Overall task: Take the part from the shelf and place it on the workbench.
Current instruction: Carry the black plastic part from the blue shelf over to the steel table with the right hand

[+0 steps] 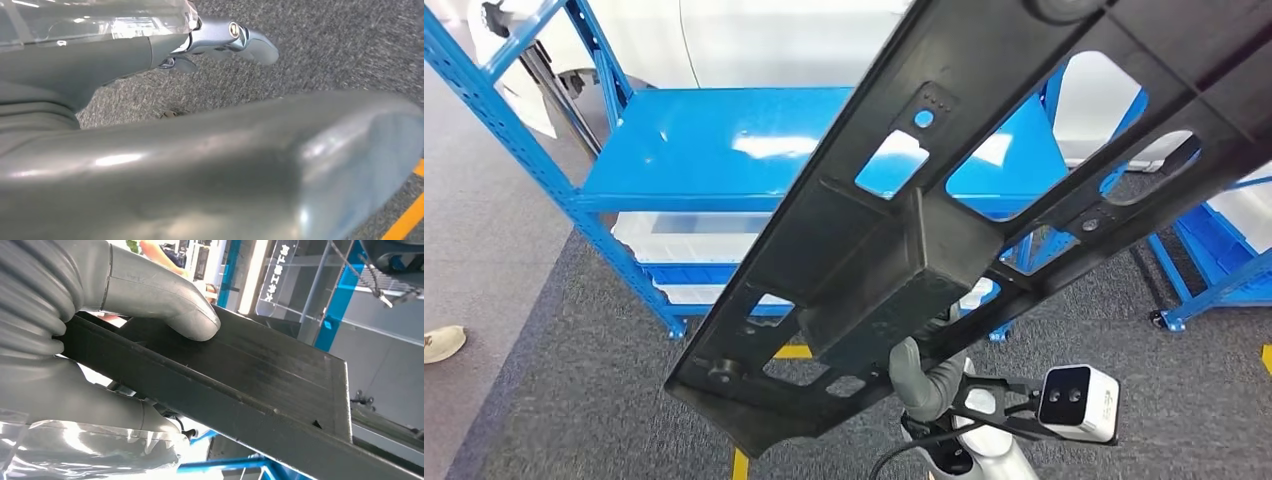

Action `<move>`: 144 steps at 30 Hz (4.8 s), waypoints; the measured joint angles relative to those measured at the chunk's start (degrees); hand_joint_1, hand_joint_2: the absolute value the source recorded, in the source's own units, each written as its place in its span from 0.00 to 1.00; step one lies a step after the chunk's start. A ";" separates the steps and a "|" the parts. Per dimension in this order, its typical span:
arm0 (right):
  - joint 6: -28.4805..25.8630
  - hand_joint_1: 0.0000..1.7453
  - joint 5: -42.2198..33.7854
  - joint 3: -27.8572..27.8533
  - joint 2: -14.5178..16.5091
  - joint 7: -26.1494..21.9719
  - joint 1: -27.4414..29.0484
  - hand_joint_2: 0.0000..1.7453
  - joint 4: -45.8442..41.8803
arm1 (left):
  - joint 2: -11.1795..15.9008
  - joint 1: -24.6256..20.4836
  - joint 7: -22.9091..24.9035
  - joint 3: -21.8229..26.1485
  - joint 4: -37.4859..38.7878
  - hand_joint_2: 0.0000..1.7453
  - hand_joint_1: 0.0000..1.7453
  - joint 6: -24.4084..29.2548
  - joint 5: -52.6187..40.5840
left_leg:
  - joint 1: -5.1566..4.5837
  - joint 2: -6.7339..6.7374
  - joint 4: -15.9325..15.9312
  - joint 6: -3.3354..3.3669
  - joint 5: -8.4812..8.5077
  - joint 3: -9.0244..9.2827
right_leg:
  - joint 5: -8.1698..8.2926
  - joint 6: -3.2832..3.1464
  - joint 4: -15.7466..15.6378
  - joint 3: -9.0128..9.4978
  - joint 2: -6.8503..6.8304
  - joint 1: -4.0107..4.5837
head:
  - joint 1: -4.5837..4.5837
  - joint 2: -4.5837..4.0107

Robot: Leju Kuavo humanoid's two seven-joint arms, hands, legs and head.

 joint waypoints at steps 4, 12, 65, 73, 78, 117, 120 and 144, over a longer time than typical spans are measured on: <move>1.18 1.00 -0.42 0.01 0.01 -0.01 -0.03 1.00 -0.02 | -0.11 -0.05 0.05 0.01 -0.02 0.00 0.00 -0.06 0.09 | 0.20 0.16 -1.22 1.46 0.99 -0.06 | -0.86 1.29 1.24 -0.73 0.08 0.07 | 0.01 -0.01; 2.73 1.00 -1.11 -1.10 -0.04 -0.01 0.54 1.00 -0.10 | -0.34 0.01 0.88 0.01 0.00 0.00 0.00 0.12 0.32 | 0.15 1.43 -0.50 1.99 1.29 -1.18 | -2.83 1.92 9.00 -4.10 -0.45 -0.16 | 0.00 -0.01; -3.74 1.00 3.57 -7.10 -6.14 -0.05 6.14 1.00 -15.57 | -4.38 0.10 4.79 -5.19 0.18 0.00 0.00 4.21 -4.08 | 0.48 -2.61 -0.56 1.30 -0.22 0.29 | 2.26 1.67 1.09 -3.74 7.14 -0.94 | 0.01 0.00; 0.05 1.00 3.13 -7.73 -5.49 -0.08 6.07 1.00 -15.66 | -3.72 0.20 4.90 -5.00 0.22 0.00 0.00 3.45 -3.02 | 0.37 3.47 -1.16 2.02 0.39 0.12 | -2.57 2.84 12.29 -8.06 -0.10 -1.13 | 0.01 -0.01; 0.63 1.00 2.64 -8.81 -4.05 -0.09 4.85 1.00 -15.61 | -1.97 -0.06 4.66 -4.98 0.22 0.00 0.00 2.85 -3.05 | -0.14 5.96 0.17 0.38 -0.61 0.11 | 0.48 1.15 1.20 -2.10 -3.28 -0.51 | -0.01 -0.01; 5.29 1.00 -0.27 -15.01 2.48 -0.03 4.45 1.00 -12.39 | 1.75 -0.09 4.33 -2.61 0.37 0.00 0.00 2.60 0.46 | 0.45 0.52 15.09 -1.20 -8.67 -6.02 | 1.99 -1.29 -0.12 -2.62 2.41 -0.14 | 0.01 -0.01; 4.75 1.00 0.30 -15.01 2.49 -0.03 4.42 1.00 -12.44 | 1.78 -0.15 3.80 -2.62 0.37 0.00 0.00 1.93 0.17 | 0.57 -1.04 8.05 -0.83 -3.50 -2.94 | 2.16 -1.10 0.12 -2.70 4.61 -0.17 | 0.02 -0.01; -4.98 1.00 5.33 -10.84 0.17 -0.03 3.84 1.00 -15.02 | 0.56 -0.57 7.14 -3.64 0.39 0.00 0.00 4.44 -1.30 | 0.34 3.52 3.18 -0.85 -3.77 -0.71 | 1.00 -0.98 0.40 -2.51 -0.49 -0.07 | 0.04 0.00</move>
